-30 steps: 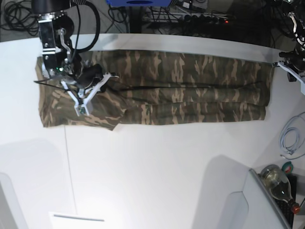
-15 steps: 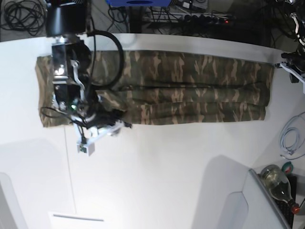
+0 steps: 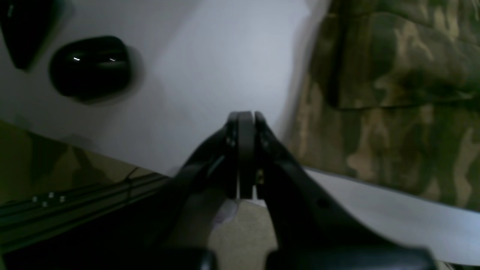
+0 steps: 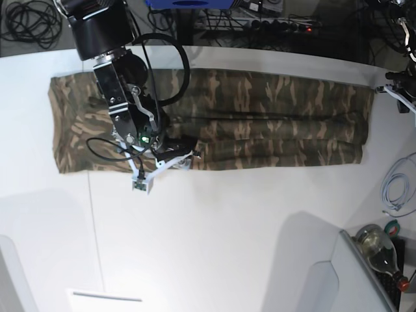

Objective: Layout the t-shirt on the table in an organized manner, then fold the t-shirt properly
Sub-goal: 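Press the folded shirt flat with the right gripper across its middle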

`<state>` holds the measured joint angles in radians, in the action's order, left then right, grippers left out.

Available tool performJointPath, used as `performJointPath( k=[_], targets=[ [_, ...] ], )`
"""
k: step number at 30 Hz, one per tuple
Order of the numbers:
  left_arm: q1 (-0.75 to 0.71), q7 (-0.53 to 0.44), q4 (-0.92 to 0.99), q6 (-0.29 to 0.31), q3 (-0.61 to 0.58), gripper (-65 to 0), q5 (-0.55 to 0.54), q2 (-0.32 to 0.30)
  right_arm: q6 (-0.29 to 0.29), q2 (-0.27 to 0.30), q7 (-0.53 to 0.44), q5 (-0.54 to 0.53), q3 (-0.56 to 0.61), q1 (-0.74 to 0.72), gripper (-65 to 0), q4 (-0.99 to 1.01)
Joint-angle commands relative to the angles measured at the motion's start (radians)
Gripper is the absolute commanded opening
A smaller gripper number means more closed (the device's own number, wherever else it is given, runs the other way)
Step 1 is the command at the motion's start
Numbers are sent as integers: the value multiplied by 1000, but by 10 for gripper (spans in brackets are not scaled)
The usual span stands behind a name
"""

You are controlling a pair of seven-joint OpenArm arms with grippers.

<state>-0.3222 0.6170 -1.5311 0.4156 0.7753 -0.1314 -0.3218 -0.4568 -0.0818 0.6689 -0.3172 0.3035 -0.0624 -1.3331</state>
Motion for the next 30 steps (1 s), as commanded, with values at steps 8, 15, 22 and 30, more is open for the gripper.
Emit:
performJointPath(
  k=[8, 15, 22, 30],
  targets=[
    [5, -21, -15, -8, 8, -650, -1, -20, -4, -6, -7, -6, 10, -11, -440, -19],
    [7, -21, -13, -8, 8, -650, -1, -21, -4, -8, -5, -7, 13, 34, -644, -46],
    [39, -21, 71, -8, 6, -650, -1, -50, -4, -14, -4, -10, 15, 103, -650, -127],
    [42, -21, 85, -8, 0, -650, -1, -58, -4, -16, 25, -10, 15, 151, -650, -171]
  ],
)
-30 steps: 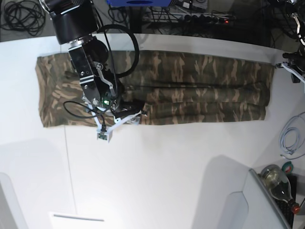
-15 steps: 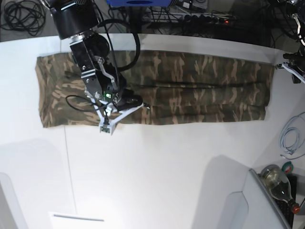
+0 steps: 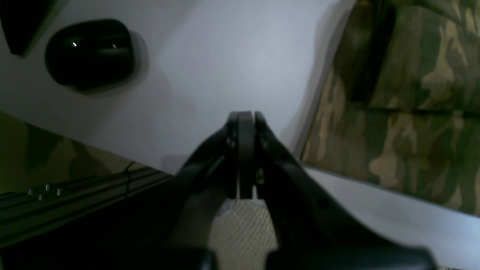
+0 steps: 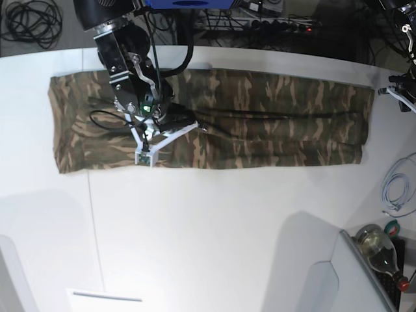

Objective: Layout the t-shirt on the table in an organized manner, then fold the t-shirt properly
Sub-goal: 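Press the folded shirt flat with the right gripper across its middle, then grasp the ends of the folded strip with both grippers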

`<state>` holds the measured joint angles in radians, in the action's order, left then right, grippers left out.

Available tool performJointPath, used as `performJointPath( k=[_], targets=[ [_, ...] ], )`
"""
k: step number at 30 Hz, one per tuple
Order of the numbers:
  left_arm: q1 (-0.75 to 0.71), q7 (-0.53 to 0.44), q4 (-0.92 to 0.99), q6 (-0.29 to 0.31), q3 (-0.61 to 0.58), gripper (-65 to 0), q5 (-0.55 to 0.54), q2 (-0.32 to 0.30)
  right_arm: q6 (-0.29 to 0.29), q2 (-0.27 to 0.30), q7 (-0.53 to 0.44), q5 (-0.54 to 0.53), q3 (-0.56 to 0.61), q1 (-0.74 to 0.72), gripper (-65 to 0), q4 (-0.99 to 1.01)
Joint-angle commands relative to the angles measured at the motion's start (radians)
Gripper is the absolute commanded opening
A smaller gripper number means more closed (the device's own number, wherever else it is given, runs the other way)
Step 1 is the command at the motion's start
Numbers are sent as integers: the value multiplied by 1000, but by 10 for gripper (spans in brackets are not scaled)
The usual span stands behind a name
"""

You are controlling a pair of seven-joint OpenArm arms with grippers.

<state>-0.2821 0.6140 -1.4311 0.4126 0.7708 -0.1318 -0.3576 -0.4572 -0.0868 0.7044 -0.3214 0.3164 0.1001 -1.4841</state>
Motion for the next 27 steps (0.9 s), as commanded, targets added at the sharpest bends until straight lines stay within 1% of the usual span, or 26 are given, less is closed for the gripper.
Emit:
performJointPath(
  k=[1, 5, 6, 7, 9, 11, 13, 14, 16, 17, 19, 20, 21, 22, 23, 24, 25, 27],
  targets=[
    [2, -18, -15, -5, 5, -650, -1, -22, -4, -11, -5, -6, 2, -6, -650, -36],
    [4, -18, -17, -5, 5, -650, -1, -22, -4, -11, -4, -8, 0, -3, -644, -37],
    [4, -18, -17, -5, 5, -650, -1, -22, -4, -11, -4, -8, 0, -3, -629, -36],
    [4, -18, -17, -5, 5, -650, -1, -22, -4, -11, -4, -8, 0, 0, -599, -36],
    [4, -18, -17, -5, 5, -650, -1, -22, -4, -11, 1, -9, 0, 11, -504, -43],
    [4, -18, -17, -5, 8, -650, -1, -22, -4, -11, 27, -9, -1, 16, -416, -68],
    [4, -18, -17, -5, 11, -650, -1, -24, -4, -11, 47, -9, -3, 23, -372, -125],
    [4, -18, -17, -5, 11, -650, -1, -24, -4, -1, 48, -9, -4, 36, -365, -169],
    [4, -18, -18, -5, 11, -650, -1, -24, -4, 12, 34, 0, -26, 63, -365, -247],
    [4, -18, -23, -4, 11, -650, -6, -24, -4, 34, 27, 1, -61, 74, -365, -275],
    [-6, -18, -52, -1, 2, -650, -9, -16, -4, 55, 5, 6, -132, 83, -369, -287],
    [-7, -18, -69, 1, -1, -650, -9, -8, -4, 68, -5, 6, -170, 83, -392, -281],
    [-7, -18, -78, 1, -10, -650, -9, 9, -4, 80, -15, 5, -202, 83, -432, -266],
    [-7, -18, -86, 1, -30, -650, -9, 22, -4, 89, -21, 3, -230, 83, -495, -243],
    [-4, -18, -89, 1, -60, -650, -9, 30, -4, 94, -30, 3, -257, 79, -581, -214],
    [1, -18, -89, 1, -95, -650, -9, 35, -2, 95, -39, 3, -274, 76, -650, -184],
    [1, -18, -84, 1, -136, -650, -9, 41, -2, 97, -53, 3, -293, 72, -650, -151],
    [2, -19, -79, 1, -215, -650, -2, 45, 1, 97, -76, 5, -336, 66, -623, -102]
  ],
)
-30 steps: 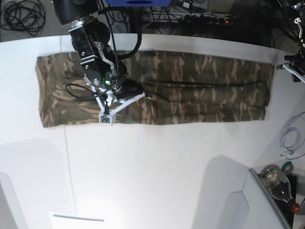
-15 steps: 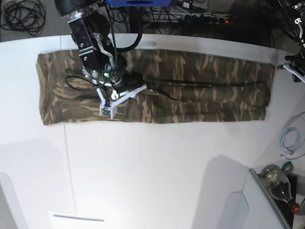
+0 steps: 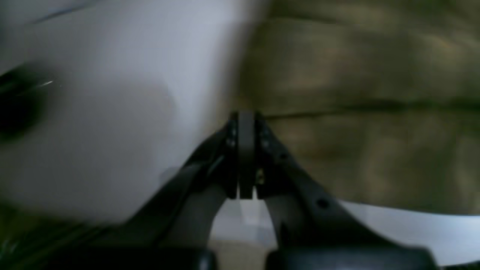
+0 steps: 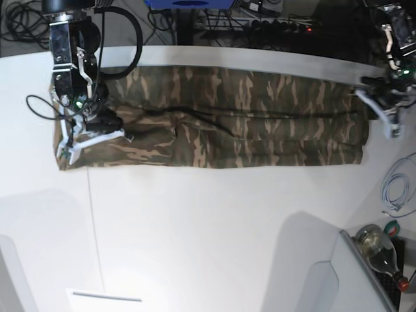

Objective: Layout the t-shirt on the table in an organized manner, then fold the t-shirt properly
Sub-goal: 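Grasp the ends of the folded strip with both grippers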

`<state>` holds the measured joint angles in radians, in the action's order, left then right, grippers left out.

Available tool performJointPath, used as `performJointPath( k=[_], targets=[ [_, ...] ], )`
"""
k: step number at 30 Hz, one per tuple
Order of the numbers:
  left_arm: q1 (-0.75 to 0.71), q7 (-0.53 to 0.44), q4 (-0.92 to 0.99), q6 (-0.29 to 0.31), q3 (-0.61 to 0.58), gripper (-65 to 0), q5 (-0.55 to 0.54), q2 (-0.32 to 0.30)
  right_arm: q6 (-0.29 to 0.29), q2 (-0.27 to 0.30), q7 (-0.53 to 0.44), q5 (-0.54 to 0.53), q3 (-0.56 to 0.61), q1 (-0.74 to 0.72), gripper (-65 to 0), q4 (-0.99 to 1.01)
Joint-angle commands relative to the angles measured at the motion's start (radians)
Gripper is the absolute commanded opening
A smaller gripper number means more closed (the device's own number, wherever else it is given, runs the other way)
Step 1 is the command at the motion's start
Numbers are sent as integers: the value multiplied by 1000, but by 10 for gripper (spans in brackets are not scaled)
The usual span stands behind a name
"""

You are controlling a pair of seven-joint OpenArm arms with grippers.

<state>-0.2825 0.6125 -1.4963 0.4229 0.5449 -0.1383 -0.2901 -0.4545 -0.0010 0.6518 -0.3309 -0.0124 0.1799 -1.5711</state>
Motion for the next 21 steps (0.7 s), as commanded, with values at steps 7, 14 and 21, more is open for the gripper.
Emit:
performJointPath(
  k=[7, 14, 21],
  targets=[
    [75, -19, 170, -14, -46, -650, 7, -24, 64, 46, -59, 13, -88, -20, -650, 107],
    [171, -21, 323, -14, -53, -650, 7, -50, 75, 46, -66, 14, -168, -20, -650, 153],
    [131, -10, 130, -14, -42, -650, -2, -47, 75, 48, -63, 14, -166, 8, -650, 50]
  ],
)
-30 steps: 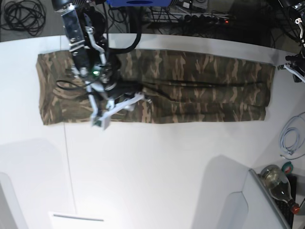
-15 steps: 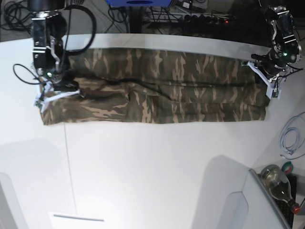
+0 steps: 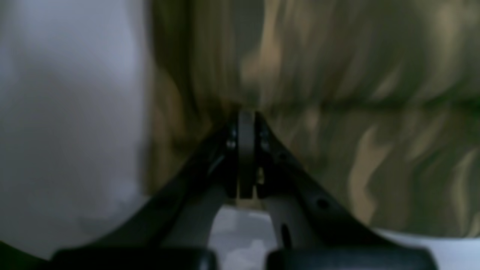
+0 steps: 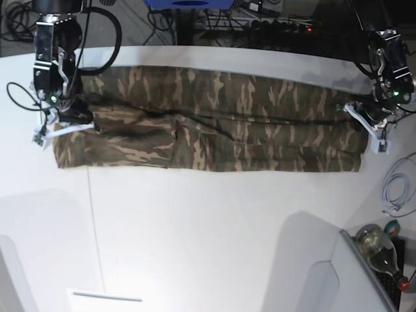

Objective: Layout the t-shirt on the table in an organized manner, then fold the t-shirt properly
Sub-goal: 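Grasp the ends of the folded strip with both grippers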

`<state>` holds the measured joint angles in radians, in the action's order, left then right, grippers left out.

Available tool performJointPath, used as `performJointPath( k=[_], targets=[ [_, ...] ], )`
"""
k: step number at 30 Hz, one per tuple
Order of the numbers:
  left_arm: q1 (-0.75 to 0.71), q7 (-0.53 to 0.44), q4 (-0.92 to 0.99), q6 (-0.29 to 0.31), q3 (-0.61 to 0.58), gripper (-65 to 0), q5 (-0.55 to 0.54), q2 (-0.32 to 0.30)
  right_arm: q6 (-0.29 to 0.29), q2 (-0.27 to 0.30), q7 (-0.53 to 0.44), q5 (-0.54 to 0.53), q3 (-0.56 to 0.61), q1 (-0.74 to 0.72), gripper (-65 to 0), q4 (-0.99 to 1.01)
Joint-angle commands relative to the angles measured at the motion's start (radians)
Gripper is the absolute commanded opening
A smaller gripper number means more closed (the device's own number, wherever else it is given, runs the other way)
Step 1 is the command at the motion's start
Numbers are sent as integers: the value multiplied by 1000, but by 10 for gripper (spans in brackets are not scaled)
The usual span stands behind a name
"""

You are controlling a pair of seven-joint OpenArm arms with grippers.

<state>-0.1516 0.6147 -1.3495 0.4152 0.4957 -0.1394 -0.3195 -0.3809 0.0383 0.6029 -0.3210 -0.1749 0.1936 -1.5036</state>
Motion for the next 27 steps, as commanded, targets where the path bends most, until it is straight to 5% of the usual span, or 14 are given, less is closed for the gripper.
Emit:
performJointPath(
  k=[1, 7, 13, 16, 17, 22, 27],
  targets=[
    [-15, -13, -54, -6, 8, -650, -2, -17, 1, 7, -14, 4, 1, 0, -650, -39],
    [-81, -13, -206, -5, 149, -650, -2, -14, 1, 1, -18, 1, 1, 22, -650, -117],
    [-32, -23, -78, 3, 208, -650, -53, -57, 3, -1, -18, 0, 5, 24, -650, -122],
    [-15, -23, 0, 95, 212, -650, -171, -97, 3, 5, -21, 0, 65, 25, -650, -119],
    [-13, -23, 29, 139, 214, -583, -213, -114, 3, 7, -21, 0, 84, 27, -650, -119],
    [45, -23, 164, 265, 215, -39, -306, -154, 3, 7, -21, 1, 145, 27, -650, -117],
    [139, -31, 319, 283, 209, 0, -306, -155, 3, 7, -21, 4, 206, 27, -650, -116]
  ],
)
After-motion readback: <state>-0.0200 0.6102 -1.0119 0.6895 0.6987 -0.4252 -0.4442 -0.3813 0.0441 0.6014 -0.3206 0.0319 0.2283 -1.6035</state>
